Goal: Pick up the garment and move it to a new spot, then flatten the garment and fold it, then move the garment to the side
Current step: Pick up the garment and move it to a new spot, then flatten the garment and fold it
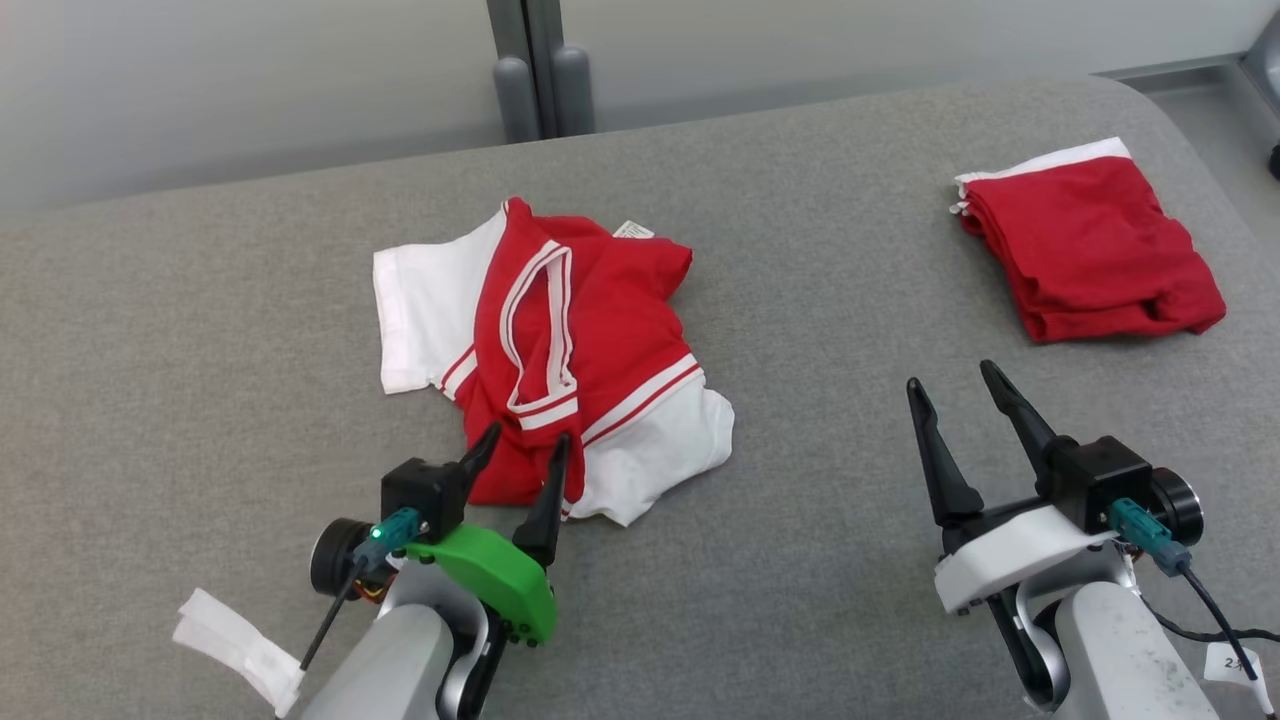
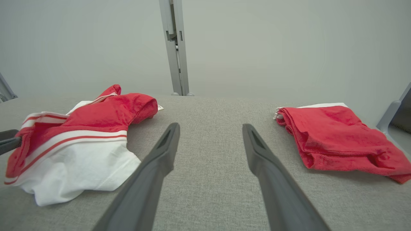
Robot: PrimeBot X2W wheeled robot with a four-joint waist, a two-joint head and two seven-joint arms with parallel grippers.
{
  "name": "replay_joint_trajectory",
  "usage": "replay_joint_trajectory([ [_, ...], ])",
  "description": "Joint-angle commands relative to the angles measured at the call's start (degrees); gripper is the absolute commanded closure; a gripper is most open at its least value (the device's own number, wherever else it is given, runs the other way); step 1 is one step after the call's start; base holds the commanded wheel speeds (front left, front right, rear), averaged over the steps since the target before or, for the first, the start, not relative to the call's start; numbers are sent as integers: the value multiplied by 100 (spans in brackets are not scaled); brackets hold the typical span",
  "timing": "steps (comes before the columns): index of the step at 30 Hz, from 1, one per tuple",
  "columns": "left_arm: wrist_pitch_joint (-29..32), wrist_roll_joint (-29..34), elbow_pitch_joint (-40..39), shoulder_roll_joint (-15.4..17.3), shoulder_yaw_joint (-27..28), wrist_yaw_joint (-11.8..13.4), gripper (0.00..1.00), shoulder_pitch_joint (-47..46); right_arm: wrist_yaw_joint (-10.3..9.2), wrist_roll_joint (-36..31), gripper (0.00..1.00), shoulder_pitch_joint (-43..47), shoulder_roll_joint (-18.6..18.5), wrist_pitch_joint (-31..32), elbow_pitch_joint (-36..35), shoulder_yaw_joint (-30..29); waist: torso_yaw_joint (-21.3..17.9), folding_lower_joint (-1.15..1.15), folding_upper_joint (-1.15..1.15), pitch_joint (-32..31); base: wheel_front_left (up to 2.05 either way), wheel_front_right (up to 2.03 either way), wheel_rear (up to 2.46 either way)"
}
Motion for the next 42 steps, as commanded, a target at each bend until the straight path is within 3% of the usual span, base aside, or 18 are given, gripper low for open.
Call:
replay_joint_trajectory([
  [1,-42,-20,-86,0,88,35,0,151,-9,-12,0,65,-20,-26,6,-24,141,0,0,-241,0,0,0],
  [12,-40,223,-1200,-103,1135,184,0,1296,-9,94,0,417,-20,-26,-21,-39,378,0,0,-751,0,0,0],
  [19,-41,397,-1579,-213,1664,130,0,1883,-9,232,0,696,-20,-26,5,-127,446,0,0,-829,0,0,0],
  [31,-42,660,-1778,-315,2087,51,0,2259,-9,382,0,953,-20,-26,61,-202,429,0,0,-858,0,0,0],
  [42,-42,754,-1668,-347,2153,6,0,2212,-9,361,0,865,-20,-26,129,-199,391,0,0,-833,0,0,0],
])
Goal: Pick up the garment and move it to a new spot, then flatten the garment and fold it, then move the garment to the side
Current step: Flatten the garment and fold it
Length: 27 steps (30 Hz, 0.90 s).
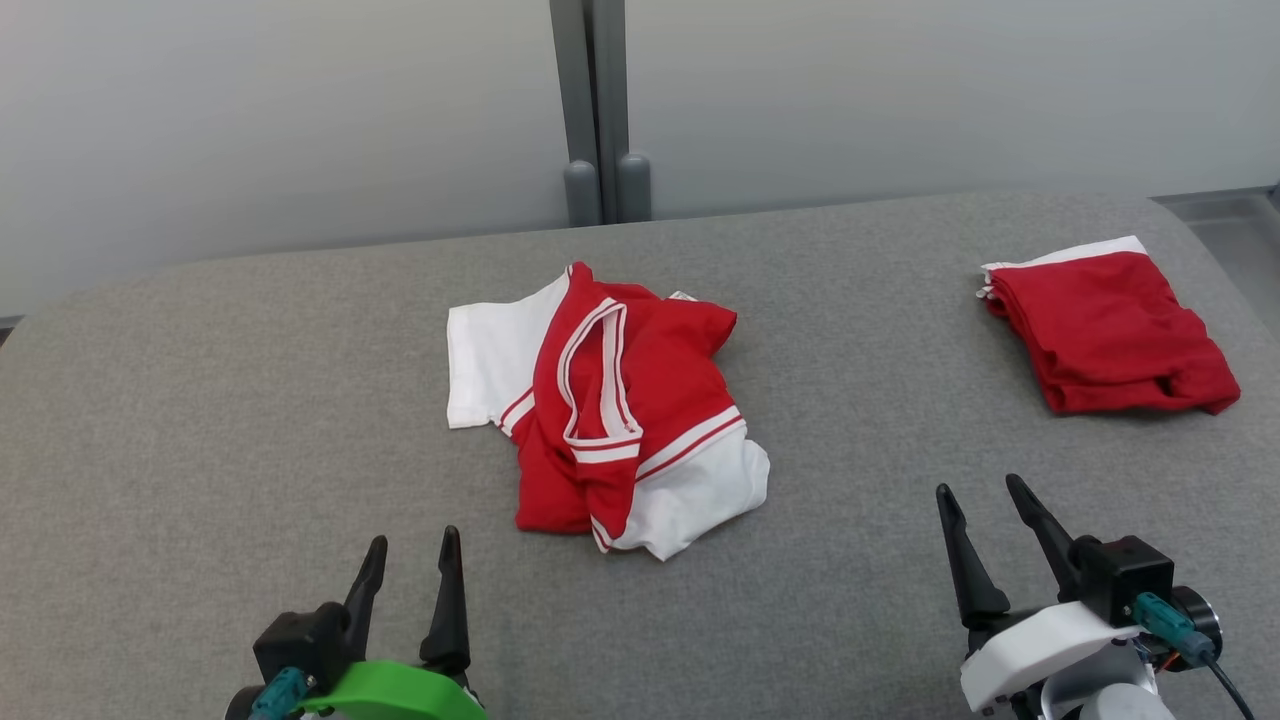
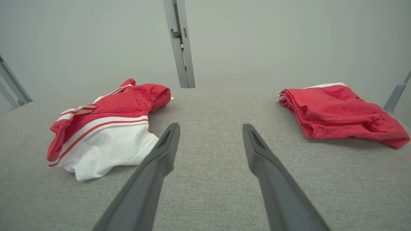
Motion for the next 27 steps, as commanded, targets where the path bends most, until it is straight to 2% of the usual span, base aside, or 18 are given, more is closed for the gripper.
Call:
replay_joint_trajectory([
  [1,-18,63,23,-2,23,-26,0,17,-9,2,0,-35,-21,-26,25,-8,4,0,0,3,0,0,0],
  [8,-18,52,40,-7,42,-33,0,-11,-9,-13,0,-48,-21,-26,21,-6,14,0,0,23,0,0,0],
  [13,-18,-30,27,-8,-141,-57,0,-117,-9,-33,0,-87,-21,-26,15,-2,-4,0,0,60,0,0,0],
  [21,-6,-144,425,0,-1279,-103,0,-662,-9,-90,0,-193,-21,-26,30,77,-142,0,0,203,0,0,0],
  [27,68,-417,1020,5,-2093,127,0,-1348,-9,-111,0,-381,-22,-26,25,219,-360,0,0,467,0,0,0],
])
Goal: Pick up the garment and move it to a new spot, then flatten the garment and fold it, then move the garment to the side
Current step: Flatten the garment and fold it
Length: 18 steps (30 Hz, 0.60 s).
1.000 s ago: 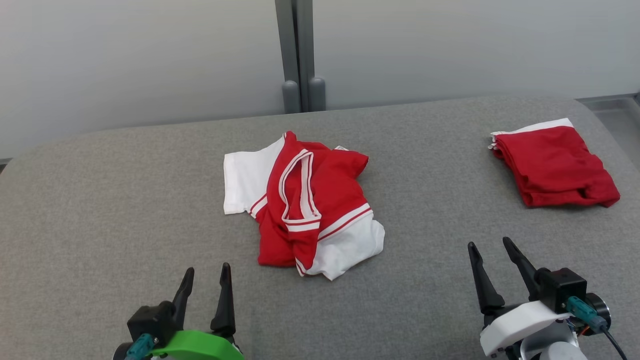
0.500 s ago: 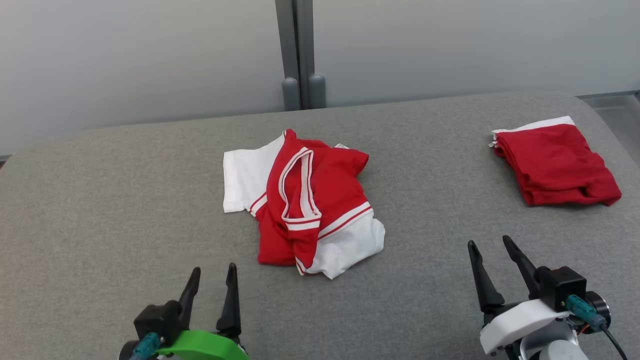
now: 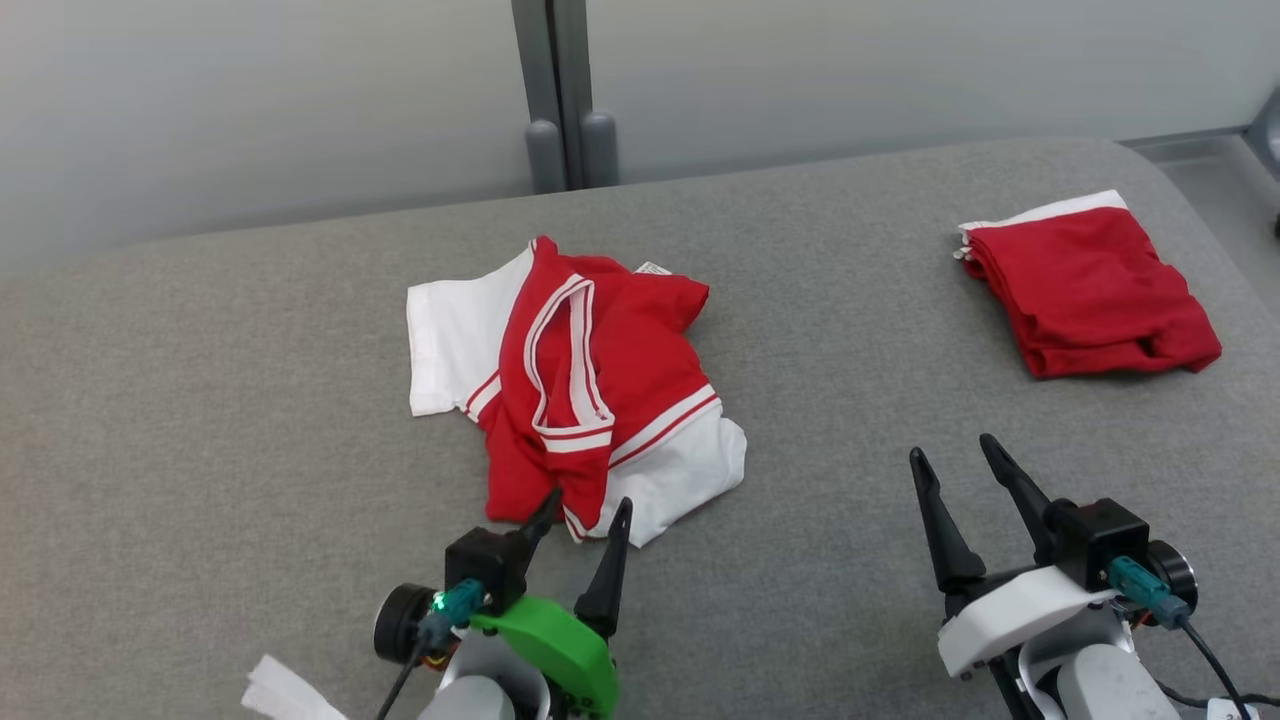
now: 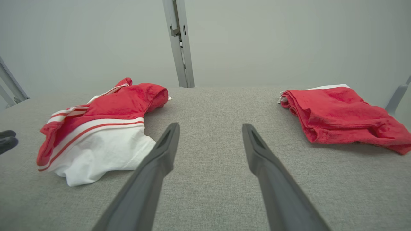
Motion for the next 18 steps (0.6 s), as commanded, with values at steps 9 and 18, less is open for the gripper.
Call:
replay_joint_trajectory([
  [9,-43,-306,1123,28,-347,679,0,-901,-9,-44,0,-353,-21,-26,-24,83,-362,0,0,548,0,0,0],
  [18,-88,-443,968,29,-100,739,59,-1170,-9,-38,0,-439,-21,-26,-42,-17,-294,0,0,679,0,0,0],
])
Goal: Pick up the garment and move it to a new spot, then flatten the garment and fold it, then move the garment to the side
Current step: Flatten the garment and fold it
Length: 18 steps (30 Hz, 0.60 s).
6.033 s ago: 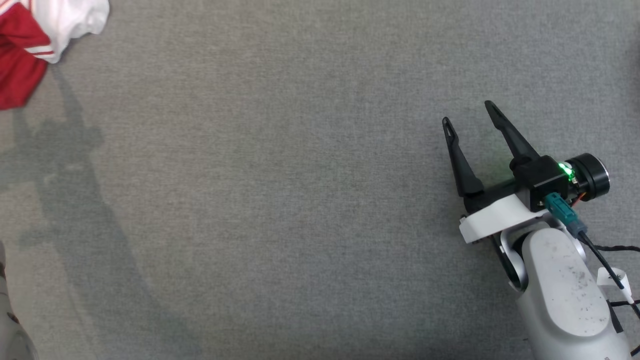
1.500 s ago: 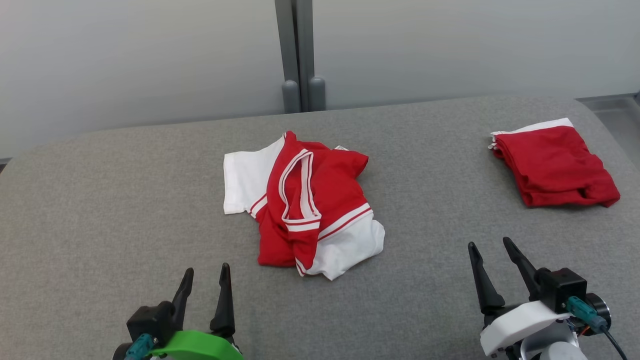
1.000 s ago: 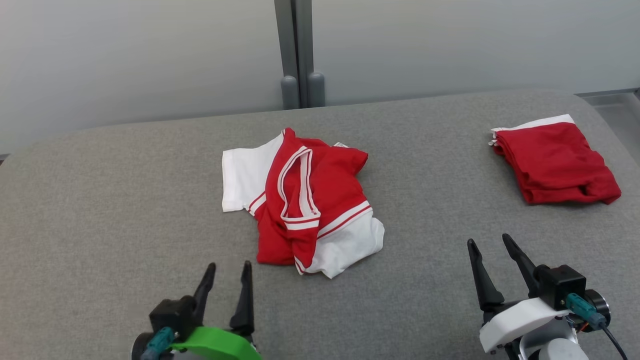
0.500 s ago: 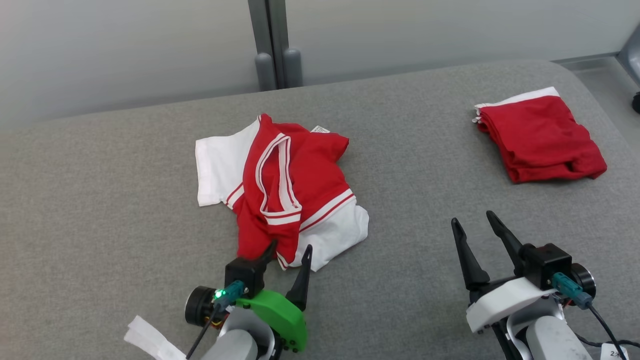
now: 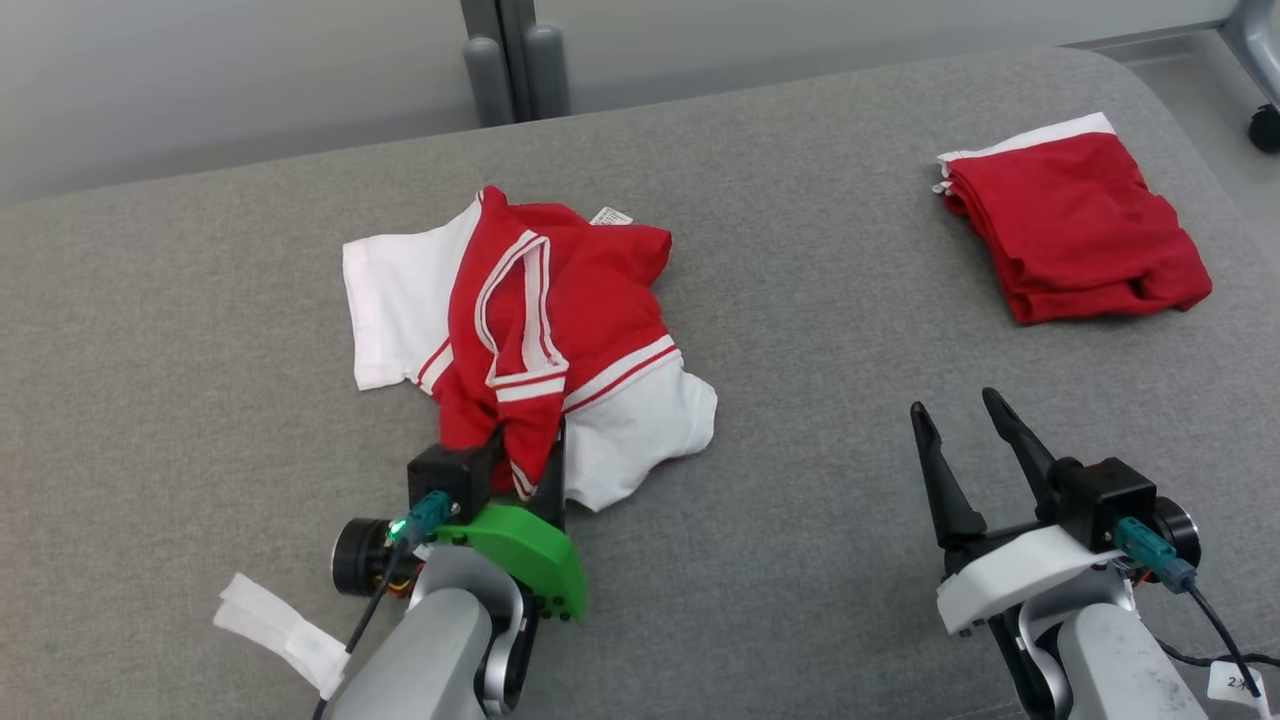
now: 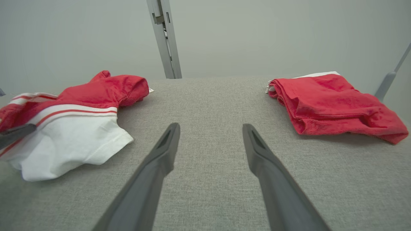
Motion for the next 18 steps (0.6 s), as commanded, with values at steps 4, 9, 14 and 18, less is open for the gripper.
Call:
replay_joint_trajectory([
  [4,-24,112,-429,28,185,-132,100,110,-9,28,0,-72,-20,-26,-17,4,83,0,0,4,0,0,0],
  [9,-25,139,-964,26,307,-272,100,147,-9,57,0,-84,-20,-26,3,26,112,0,0,-36,0,0,0],
  [14,-25,253,-1335,25,130,-480,100,-229,-9,59,0,-47,-20,-26,51,37,88,0,0,-146,0,0,0],
  [18,155,291,-1522,25,-103,-671,100,-860,-9,50,0,24,-20,-26,96,45,16,0,0,-267,0,0,0],
])
